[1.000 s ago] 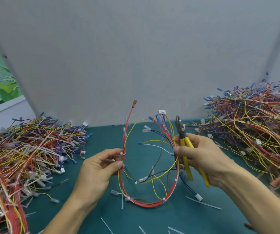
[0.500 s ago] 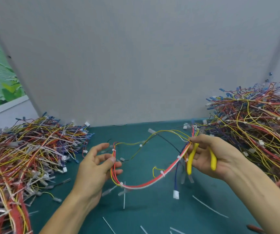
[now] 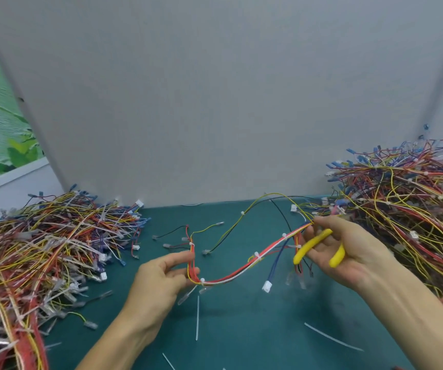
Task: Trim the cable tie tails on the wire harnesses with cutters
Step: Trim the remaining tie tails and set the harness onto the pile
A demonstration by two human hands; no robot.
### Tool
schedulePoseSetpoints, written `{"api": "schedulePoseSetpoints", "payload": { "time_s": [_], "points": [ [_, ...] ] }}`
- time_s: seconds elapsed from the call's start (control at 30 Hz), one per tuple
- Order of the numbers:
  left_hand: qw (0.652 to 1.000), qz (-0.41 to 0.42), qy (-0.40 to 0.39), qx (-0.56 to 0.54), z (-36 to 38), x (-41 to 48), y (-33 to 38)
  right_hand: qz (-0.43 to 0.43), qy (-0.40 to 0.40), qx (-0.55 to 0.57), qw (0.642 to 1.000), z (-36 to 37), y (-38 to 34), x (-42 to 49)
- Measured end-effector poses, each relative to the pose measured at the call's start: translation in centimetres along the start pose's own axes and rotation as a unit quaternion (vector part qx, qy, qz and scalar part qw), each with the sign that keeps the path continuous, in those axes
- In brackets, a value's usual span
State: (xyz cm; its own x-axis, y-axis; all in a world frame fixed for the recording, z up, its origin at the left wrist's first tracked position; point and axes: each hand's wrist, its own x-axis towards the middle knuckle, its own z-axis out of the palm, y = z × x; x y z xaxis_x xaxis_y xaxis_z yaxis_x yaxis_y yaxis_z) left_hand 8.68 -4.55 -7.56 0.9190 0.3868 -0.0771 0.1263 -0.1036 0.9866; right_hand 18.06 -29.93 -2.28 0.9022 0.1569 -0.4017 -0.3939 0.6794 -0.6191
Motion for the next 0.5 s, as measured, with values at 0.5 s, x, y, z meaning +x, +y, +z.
{"api": "schedulePoseSetpoints", "payload": {
  "time_s": [0.5],
  "points": [
    [1.000,-0.016,-0.016,0.004,0.4,-0.5,-0.5,-0.433,-0.044,-0.247,0.866,7.6,-5.3,-4.7]
  ]
}}
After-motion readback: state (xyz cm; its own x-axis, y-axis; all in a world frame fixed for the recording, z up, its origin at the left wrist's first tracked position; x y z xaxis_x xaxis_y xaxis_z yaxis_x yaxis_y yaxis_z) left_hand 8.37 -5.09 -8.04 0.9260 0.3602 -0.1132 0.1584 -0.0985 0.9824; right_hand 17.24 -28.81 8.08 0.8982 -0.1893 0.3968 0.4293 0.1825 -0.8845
